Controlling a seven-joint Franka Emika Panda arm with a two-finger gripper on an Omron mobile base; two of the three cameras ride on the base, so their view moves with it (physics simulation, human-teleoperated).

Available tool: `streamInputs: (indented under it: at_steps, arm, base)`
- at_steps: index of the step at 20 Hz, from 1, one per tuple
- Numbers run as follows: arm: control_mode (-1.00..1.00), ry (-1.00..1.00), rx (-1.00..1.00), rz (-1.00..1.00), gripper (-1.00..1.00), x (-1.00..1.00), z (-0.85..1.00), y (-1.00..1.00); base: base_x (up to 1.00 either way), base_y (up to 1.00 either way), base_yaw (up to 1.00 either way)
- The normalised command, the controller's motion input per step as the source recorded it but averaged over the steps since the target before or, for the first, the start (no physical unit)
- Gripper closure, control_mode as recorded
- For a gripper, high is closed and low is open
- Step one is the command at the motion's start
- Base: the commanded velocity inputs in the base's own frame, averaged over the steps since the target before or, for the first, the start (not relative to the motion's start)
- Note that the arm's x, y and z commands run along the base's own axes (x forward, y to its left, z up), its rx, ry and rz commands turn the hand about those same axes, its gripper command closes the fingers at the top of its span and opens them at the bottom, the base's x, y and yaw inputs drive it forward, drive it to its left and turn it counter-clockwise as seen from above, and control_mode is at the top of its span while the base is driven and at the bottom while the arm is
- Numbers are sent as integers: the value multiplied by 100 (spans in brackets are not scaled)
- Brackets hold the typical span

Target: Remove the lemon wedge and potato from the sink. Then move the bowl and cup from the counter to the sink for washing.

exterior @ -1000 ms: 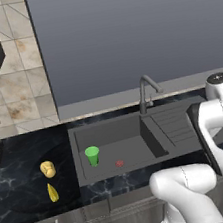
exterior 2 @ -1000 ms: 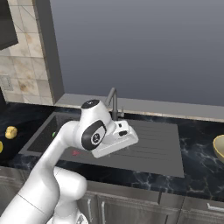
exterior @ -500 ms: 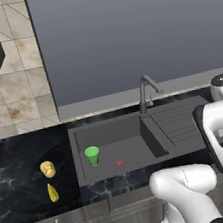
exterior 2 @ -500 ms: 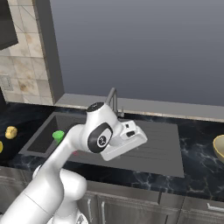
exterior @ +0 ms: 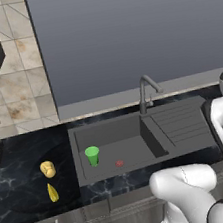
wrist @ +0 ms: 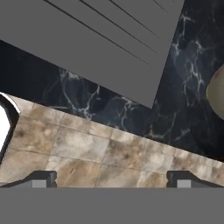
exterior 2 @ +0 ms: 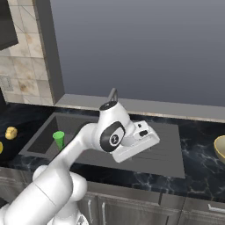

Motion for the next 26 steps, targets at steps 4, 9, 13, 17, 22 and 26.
streamInputs:
  at_steps: [4,9,13,17,22,26]
  arm:
    - [-100,3,0,2,-100,6,4,-34]
    - [-100,2,0,4,-100,6,8,-37]
    - [-100,2,0,6,-100,6,5,-34]
    - [-100,2,0,5,-100,12,3,-32]
    - [-100,6,0,6,-100,19,1,-26]
    - [-100,7,3,5,-100,21,0,-24]
  base:
    - [0,0,0]
    - [0,0,0]
    - [0,0,0]
    - [0,0,0]
    - [0,0,0]
    - [0,0,0]
